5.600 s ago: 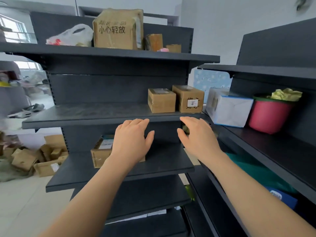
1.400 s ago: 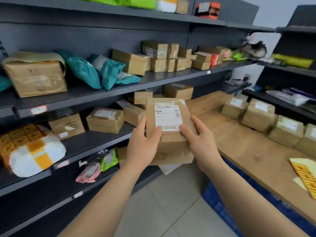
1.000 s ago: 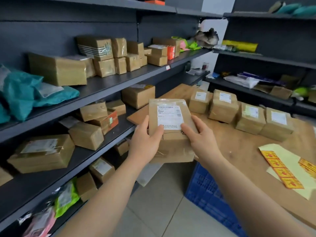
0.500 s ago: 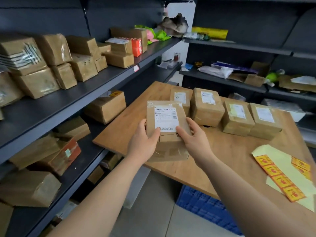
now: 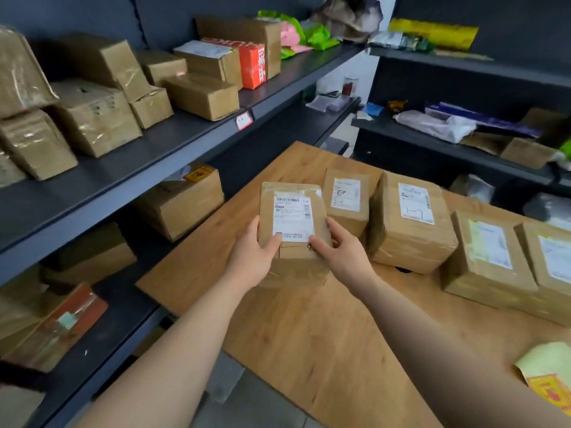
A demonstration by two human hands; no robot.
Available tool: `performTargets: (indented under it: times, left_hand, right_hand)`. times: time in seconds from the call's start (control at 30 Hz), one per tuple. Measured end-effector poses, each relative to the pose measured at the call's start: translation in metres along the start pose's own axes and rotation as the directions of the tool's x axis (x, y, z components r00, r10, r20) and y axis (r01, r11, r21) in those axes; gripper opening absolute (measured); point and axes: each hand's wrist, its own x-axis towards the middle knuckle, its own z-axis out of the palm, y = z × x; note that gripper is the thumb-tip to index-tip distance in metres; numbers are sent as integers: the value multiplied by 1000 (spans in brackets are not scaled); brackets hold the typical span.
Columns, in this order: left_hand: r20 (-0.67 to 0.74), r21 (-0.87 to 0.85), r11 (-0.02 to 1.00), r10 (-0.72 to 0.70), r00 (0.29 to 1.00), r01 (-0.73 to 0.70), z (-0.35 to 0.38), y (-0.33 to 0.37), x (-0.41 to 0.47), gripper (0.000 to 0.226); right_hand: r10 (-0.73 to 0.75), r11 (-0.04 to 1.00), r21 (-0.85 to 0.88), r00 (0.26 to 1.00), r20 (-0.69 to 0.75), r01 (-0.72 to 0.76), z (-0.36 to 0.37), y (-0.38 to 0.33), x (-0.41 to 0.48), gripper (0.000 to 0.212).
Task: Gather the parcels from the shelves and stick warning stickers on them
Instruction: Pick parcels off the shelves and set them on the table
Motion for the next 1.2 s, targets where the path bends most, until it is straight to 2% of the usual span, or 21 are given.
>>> performTargets:
  times: [0.07,0.23,0.6,0.93,0.97,1.03,1.1,1.2]
  left_hand:
    - [10,17,999,-36,999,35,3,-7,24,72]
    - [0,56,997,-45,999,45,6,-17,77,64]
    - [121,110,992,-81,989,68,12,-45,173,69]
    - [201,196,980,-68,977,28,15,-54,201,70]
    - [205,242,970,-62,977,11,14,-52,200,71]
    - [201,362,931,-23,979,-52,11,-45,197,69]
    - [191,472,868,69,979,-154,6,-33,189,61]
    - [192,591,747,236,953,-304,-2,-17,173,45]
  right_hand:
    - [11,1000,-17,1000,18,-11,4,5,23,61]
    - [41,997,-74,998,37,-38,21,20,77,68]
    - [153,970,-188,988,-30,-156,55,38,155,70]
    - [191,940,-278,980,-52,-198,62,36,173,71]
    - [189,933,-302,981,-51,-196,61,35,173,66]
    - [140,909,-389,988,-58,-152,59,32,171,44]
    - [72,872,-481,996,-59,-92,55,30,166,25]
    - [-18,805,-594,1000,-20,3,47,22,154,36]
